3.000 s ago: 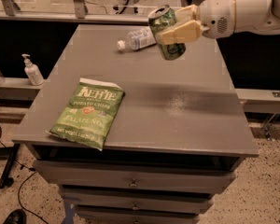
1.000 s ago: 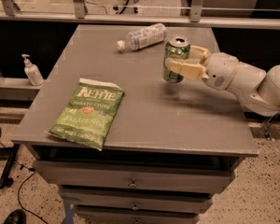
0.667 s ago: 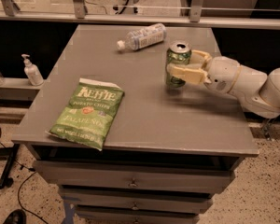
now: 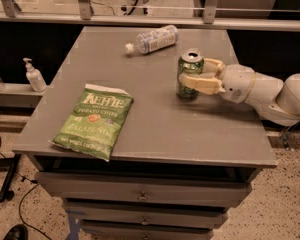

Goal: Place green can upright

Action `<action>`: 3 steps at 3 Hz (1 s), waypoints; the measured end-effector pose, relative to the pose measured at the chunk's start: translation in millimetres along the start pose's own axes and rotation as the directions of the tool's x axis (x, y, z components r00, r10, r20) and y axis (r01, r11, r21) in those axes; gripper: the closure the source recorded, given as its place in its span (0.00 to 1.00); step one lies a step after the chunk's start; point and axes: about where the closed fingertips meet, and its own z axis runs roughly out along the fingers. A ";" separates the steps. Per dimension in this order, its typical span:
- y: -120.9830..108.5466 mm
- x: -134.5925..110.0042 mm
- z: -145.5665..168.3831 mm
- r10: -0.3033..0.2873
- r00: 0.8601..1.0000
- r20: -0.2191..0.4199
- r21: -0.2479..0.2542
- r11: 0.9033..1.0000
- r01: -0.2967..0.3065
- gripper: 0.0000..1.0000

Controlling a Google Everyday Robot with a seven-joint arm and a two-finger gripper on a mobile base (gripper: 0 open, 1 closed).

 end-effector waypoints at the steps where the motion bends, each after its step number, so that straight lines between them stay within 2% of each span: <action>1: -2.3 4.3 1.0 0.020 1.000 -0.010 -0.019 1.000 -0.021 0.59; 3: -10.0 3.6 0.1 0.014 0.999 -0.051 -0.058 0.998 -0.017 0.13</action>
Offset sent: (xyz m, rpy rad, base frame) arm 0.0136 -0.0095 -0.0050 -0.0381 0.0369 0.0533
